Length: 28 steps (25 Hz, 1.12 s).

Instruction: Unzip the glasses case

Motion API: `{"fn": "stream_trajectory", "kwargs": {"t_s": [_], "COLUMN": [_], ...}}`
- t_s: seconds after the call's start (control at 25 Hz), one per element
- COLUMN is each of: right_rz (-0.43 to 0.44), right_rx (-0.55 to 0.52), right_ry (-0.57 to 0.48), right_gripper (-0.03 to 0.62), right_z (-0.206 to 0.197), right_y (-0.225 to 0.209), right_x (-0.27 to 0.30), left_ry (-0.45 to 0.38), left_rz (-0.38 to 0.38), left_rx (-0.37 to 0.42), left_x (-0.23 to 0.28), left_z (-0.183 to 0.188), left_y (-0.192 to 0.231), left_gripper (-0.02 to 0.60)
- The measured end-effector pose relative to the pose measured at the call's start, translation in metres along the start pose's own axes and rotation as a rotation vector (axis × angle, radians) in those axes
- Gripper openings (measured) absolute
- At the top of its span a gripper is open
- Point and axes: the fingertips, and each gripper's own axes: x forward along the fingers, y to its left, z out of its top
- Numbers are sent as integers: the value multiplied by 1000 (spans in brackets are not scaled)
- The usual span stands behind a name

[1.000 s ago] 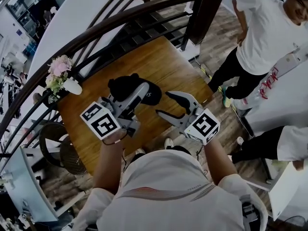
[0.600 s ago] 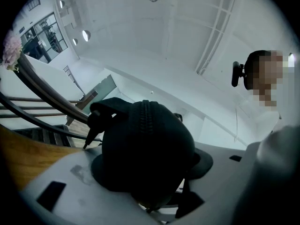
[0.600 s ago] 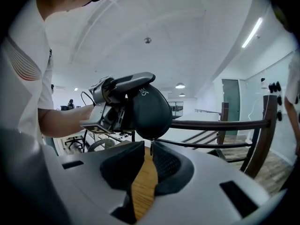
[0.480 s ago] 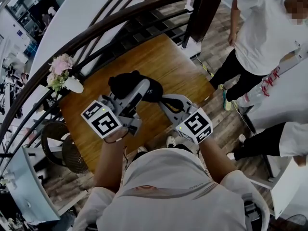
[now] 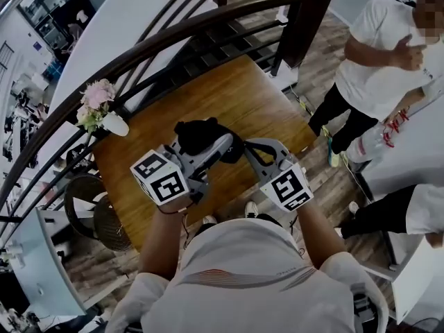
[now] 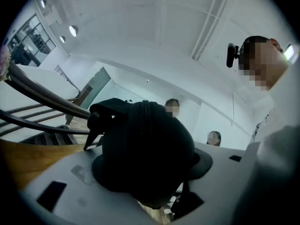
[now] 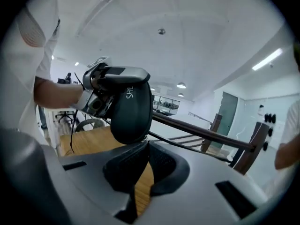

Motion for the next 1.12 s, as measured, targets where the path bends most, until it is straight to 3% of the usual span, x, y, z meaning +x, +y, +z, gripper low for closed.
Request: {"fn": "stream_trajectory", "kwargs": {"t_s": [0.4, 0.72, 0.96, 1.12], "right_rz": [-5, 6, 55, 129], "right_rx": [-389, -561, -791, -881], "right_ry": [31, 4, 95, 116], "right_gripper": [52, 52, 54, 54], "right_z": [3, 26, 17, 10], "right_y": [11, 15, 35, 52], "right_x": [-6, -16, -16, -11], "left_ry": [363, 651, 862, 991], "left_rz": [-138, -192, -218, -242], "left_rx": [187, 330, 351, 338], "left_x": [10, 9, -6, -23], "left_z": [-55, -123, -172, -194], "left_y": [-21, -27, -22, -20], "left_gripper": [259, 259, 261, 261]}}
